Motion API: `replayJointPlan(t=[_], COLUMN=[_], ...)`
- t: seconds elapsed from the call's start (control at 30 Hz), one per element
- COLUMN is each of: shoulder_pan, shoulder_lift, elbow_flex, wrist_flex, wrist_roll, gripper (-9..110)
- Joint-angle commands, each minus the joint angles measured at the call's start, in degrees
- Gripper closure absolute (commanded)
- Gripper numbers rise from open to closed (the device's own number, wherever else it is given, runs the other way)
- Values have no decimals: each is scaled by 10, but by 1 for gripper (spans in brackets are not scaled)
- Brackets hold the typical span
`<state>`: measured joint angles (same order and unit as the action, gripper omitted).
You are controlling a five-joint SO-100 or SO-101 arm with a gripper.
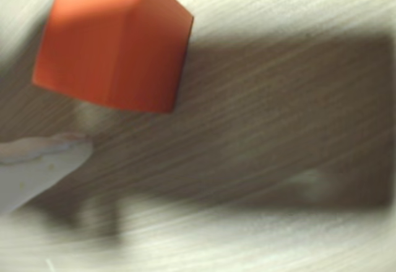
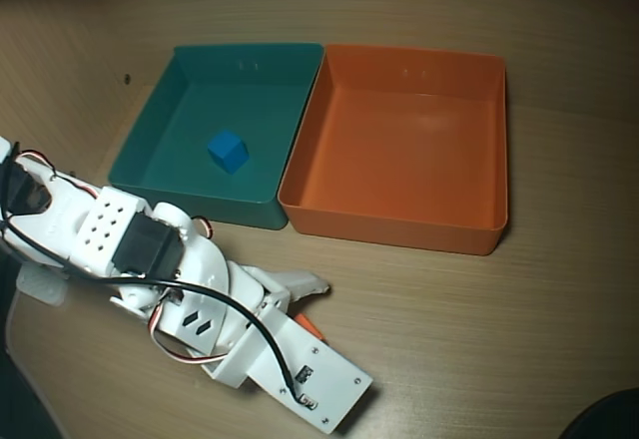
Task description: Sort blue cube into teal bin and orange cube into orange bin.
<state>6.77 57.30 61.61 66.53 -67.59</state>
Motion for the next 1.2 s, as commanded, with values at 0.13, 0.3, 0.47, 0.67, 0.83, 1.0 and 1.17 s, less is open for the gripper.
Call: replayJointPlan(t=[0.13, 0.3, 0.47, 0.67, 0.83, 1.0, 1.17], shoulder_pan=[1, 1, 4, 5, 5, 4, 2], shoulder_lift=[23, 23, 19, 12, 8, -20, -26], elbow_flex=[-40, -40, -40, -40, -39, -39, -39], wrist_flex=[-7, -7, -8, -8, -47, -68, -68], wrist_roll=[54, 64, 65, 54, 59, 55, 55], gripper=[62, 62, 62, 62, 62, 62, 62])
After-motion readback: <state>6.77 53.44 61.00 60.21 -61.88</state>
